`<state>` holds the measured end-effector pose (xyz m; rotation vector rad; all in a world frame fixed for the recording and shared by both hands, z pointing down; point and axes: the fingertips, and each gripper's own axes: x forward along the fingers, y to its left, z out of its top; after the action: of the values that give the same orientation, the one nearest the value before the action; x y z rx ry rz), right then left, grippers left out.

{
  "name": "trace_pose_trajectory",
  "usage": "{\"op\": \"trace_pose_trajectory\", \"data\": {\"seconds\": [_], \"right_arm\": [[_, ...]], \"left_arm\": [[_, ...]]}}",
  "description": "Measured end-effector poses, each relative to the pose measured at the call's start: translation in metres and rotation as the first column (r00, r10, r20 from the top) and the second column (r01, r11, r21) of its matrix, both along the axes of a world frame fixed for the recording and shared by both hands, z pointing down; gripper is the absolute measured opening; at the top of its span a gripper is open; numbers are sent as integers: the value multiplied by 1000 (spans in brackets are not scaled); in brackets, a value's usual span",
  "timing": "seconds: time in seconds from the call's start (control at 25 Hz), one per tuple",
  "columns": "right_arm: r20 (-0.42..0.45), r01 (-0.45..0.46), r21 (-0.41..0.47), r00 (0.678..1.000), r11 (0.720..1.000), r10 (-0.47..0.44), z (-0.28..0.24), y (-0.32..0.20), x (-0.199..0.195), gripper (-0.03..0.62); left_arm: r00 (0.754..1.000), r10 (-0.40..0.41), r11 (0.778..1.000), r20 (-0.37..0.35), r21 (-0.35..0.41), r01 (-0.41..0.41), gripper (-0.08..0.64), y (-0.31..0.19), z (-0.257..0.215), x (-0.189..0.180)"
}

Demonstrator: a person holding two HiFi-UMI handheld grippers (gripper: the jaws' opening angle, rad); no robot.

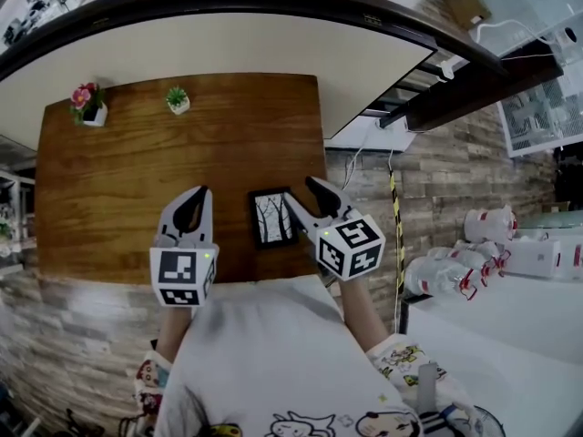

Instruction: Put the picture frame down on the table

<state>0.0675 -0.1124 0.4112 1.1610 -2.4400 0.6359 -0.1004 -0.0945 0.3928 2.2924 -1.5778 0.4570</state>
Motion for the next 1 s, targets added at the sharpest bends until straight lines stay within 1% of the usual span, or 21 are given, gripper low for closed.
{"op": "trace_pose_trajectory", "data": {"seconds": [0.2,0.28,0.44,0.6,0.72,0.84,1.0], "right_arm": [[6,16,75,1000,997,-17,-26,-1,-2,164],[7,10,117,1000,993,-11,-36,0,-1,148],[14,-19,176,1000,984,16,-49,0,3,88],[30,-43,218,999,975,37,-58,2,7,46],[26,-58,242,998,969,53,-62,4,12,26],[22,-81,265,997,961,78,-64,5,19,14],[52,-110,274,994,955,99,-62,11,26,3]], "left_arm": [[1000,-11,1000,-16,18,11,3,2,-9,-4],[1000,-13,1000,-13,18,13,3,5,-9,-7],[1000,-17,1000,-10,19,17,3,10,-11,-11],[1000,-24,999,-14,35,25,3,13,-16,-13],[999,-28,999,-21,36,28,3,16,-17,-13],[999,-29,999,-26,32,29,3,18,-17,-12],[999,-31,999,-26,27,32,3,21,-16,-13]]}}
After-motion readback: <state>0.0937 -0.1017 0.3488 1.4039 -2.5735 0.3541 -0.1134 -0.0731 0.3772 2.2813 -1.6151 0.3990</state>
